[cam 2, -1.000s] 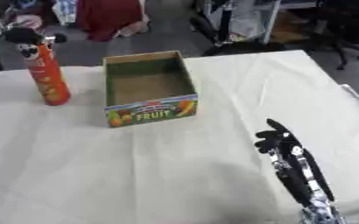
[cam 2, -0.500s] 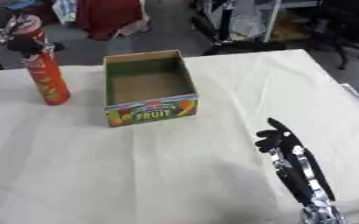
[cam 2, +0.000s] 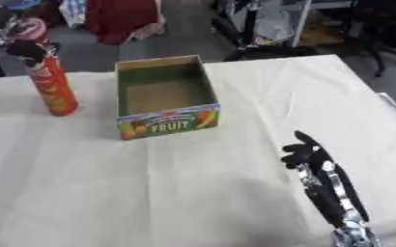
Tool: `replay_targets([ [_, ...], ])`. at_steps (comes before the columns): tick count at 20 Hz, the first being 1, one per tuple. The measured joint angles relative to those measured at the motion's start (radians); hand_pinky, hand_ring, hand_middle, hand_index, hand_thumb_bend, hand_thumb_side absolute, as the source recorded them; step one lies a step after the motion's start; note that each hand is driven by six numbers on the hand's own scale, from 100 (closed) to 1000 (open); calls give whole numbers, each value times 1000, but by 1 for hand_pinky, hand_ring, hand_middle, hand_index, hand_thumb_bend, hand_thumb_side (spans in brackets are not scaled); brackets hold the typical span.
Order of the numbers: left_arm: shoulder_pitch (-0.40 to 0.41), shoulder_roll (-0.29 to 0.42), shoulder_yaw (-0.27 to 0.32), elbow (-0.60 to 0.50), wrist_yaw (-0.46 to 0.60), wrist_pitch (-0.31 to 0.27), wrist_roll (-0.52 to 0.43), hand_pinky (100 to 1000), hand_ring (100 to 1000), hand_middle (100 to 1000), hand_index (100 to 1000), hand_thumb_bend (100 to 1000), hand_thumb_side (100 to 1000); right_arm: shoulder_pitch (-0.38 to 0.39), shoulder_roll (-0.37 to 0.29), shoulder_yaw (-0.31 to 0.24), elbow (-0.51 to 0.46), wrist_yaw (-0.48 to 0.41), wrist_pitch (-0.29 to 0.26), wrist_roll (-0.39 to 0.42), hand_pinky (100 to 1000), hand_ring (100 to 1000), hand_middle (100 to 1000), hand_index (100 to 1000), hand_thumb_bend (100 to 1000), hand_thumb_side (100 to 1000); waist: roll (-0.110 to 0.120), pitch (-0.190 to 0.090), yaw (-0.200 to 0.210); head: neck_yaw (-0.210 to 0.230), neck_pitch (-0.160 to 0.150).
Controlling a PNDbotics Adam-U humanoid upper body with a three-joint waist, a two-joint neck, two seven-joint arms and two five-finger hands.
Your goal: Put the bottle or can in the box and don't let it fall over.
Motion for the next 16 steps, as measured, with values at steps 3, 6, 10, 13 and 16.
replay_targets([
  [3, 1, -1, 0, 0, 5, -2, 25, 221, 384, 387, 684, 276, 504, 0, 0, 0, 0, 0, 0, 0, 668, 680, 699, 943, 100, 848, 0, 0, 4, 0, 0],
  [6, 2, -1, -1, -3, 20, -5, 45, 167, 351, 373, 673, 231, 492, 0, 0, 0, 0, 0, 0, 0, 668, 680, 698, 943, 100, 849, 0, 0, 5, 0, 1],
  [10, 1, -1, -7, -19, 56, -9, 62, 121, 322, 357, 662, 169, 488, 1, 0, 0, 0, 0, 0, 0, 668, 680, 698, 943, 100, 848, 0, 0, 9, -2, 1],
  [13, 1, 1, -13, -35, 82, -13, 66, 105, 314, 351, 657, 153, 486, 1, 0, 0, 0, 0, 0, 0, 668, 680, 698, 944, 100, 847, 0, 0, 11, -9, 2],
  [16, -7, 3, -19, -58, 113, -17, 67, 100, 312, 349, 654, 152, 485, 1, 0, -1, 0, 0, 0, -1, 668, 680, 698, 944, 100, 847, 0, -1, 12, -13, 2],
])
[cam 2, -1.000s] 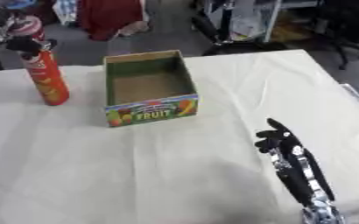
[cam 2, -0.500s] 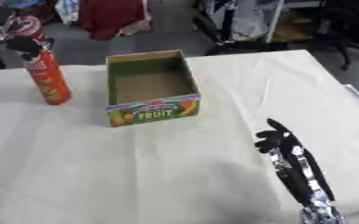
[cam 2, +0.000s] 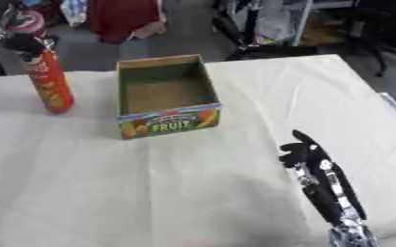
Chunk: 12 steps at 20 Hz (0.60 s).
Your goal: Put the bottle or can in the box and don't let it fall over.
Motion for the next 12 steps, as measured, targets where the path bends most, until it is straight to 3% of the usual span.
replay_targets([
  [7, -51, -5, -7, -98, 79, -44, -9, 100, 304, 339, 639, 142, 484, 7, 0, 0, 0, 0, 0, -1, 668, 680, 698, 944, 100, 846, 0, -2, 6, -8, 1],
  [12, -65, -45, -55, -210, 148, -108, -56, 100, 307, 343, 645, 141, 492, 7, 0, 0, 1, 0, 0, -1, 668, 680, 698, 944, 100, 845, -1, -5, 5, -9, 4],
])
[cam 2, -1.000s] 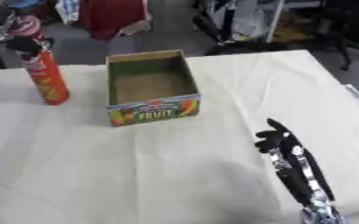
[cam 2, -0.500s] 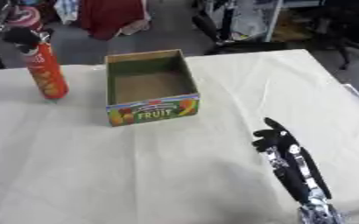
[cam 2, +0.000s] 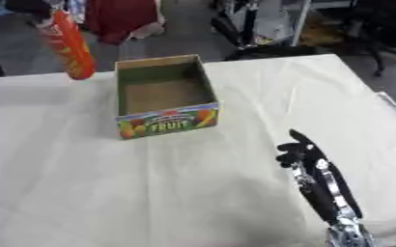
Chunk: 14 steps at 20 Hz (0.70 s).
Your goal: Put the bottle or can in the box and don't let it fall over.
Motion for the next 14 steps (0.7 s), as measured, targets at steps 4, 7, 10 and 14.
replay_targets([
  [4, 4, -31, -67, -78, 52, -41, -47, 121, 328, 372, 669, 176, 514, 0, 0, 1, 0, 0, 0, 1, 669, 680, 698, 944, 100, 846, 1, 0, -8, 2, 0],
  [7, 19, -49, -124, -115, 89, -68, -82, 177, 361, 416, 699, 247, 542, 0, 0, 1, 1, 0, -1, 2, 669, 680, 698, 944, 100, 845, 1, 0, -15, 3, 0],
  [10, 33, -61, -175, -132, 121, -81, -115, 412, 505, 534, 791, 500, 624, -1, 0, 1, 2, 0, -2, 3, 669, 680, 698, 944, 100, 845, 1, 0, -17, 3, 0],
  [14, 47, -58, -213, -163, 143, -85, -152, 734, 787, 767, 922, 909, 779, -1, 0, 1, 4, 0, -2, 3, 669, 680, 697, 944, 100, 847, 1, 0, -17, -5, 0],
])
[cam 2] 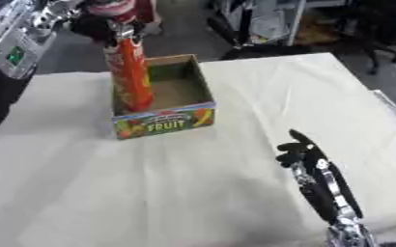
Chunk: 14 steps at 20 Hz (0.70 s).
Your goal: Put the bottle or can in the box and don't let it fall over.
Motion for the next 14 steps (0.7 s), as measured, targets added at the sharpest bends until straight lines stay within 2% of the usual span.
replay_targets([
  [2, 9, 10, -3, -16, -2, -3, -6, 795, 845, 821, 941, 998, 855, 0, 0, 0, 1, 0, 0, 0, 669, 680, 697, 944, 100, 848, 0, 0, 4, -7, -3],
  [4, 20, 29, 4, -33, -2, -5, -3, 800, 866, 841, 942, 1000, 892, 0, 0, 0, 2, 0, 0, 0, 669, 681, 697, 944, 100, 848, 0, 0, 6, -15, -6],
  [6, 33, 49, 19, -55, 10, -3, 8, 771, 847, 825, 934, 993, 874, 0, 0, 0, 2, 0, 0, 0, 669, 681, 697, 944, 100, 848, 0, 0, 12, -21, -6],
  [9, 79, 102, 61, -123, 77, 10, 45, 718, 806, 777, 916, 854, 794, 0, 0, -2, 2, 0, 1, -1, 669, 680, 697, 944, 100, 850, 0, 0, 24, -29, -6],
  [12, 178, 183, 116, -249, 201, 34, 96, 686, 789, 752, 902, 809, 762, 1, 0, -7, 2, 1, 2, -3, 669, 680, 697, 943, 100, 851, 0, 0, 40, -35, -6],
  [14, 272, 232, 159, -353, 286, 52, 132, 679, 785, 746, 897, 797, 759, 1, -1, -8, 2, 2, 3, -5, 669, 680, 697, 943, 100, 850, 2, 0, 55, -37, -6],
])
